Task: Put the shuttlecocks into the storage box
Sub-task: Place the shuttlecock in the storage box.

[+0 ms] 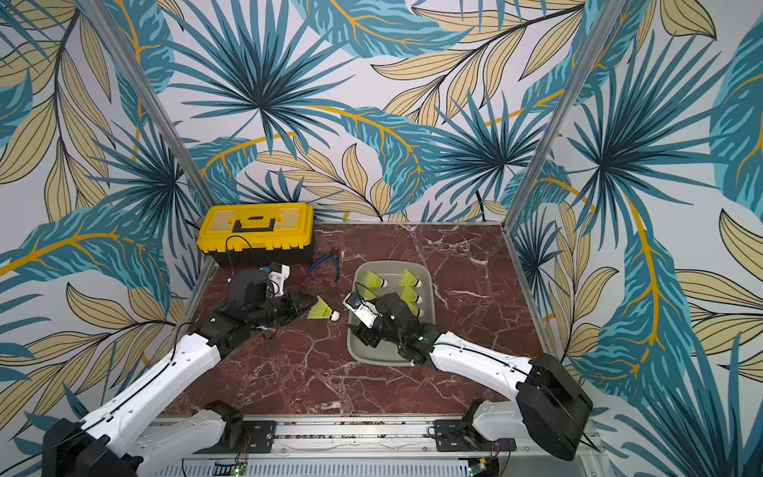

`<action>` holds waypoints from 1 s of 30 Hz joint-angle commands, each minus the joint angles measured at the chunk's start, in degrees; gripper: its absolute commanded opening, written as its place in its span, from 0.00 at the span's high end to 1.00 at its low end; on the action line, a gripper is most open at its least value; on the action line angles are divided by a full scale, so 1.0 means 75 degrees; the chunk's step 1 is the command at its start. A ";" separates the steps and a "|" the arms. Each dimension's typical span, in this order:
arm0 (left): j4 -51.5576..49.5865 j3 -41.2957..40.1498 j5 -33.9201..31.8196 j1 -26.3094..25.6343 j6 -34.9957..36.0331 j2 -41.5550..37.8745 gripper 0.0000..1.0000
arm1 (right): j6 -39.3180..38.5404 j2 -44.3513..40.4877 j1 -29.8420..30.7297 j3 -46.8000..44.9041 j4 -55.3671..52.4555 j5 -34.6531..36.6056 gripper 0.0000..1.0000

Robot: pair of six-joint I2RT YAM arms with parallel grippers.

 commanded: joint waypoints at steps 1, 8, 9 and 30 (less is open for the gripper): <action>0.0523 0.0430 0.0020 -0.0099 -0.0155 0.0032 1.00 | -0.0124 0.0254 0.0005 0.0214 0.0268 -0.0510 0.34; 0.0643 0.0493 0.0067 -0.0185 -0.0204 0.0173 1.00 | -0.0105 0.0602 0.0002 0.0372 0.0374 -0.0739 0.34; 0.0655 0.0494 0.0052 -0.0196 -0.0209 0.0185 1.00 | -0.0116 0.0638 0.0001 0.0398 0.0385 -0.0756 0.35; 0.0750 0.0354 0.0134 -0.0344 -0.0297 0.0317 1.00 | -0.0087 0.0990 0.0003 0.0689 0.0599 -0.0680 0.50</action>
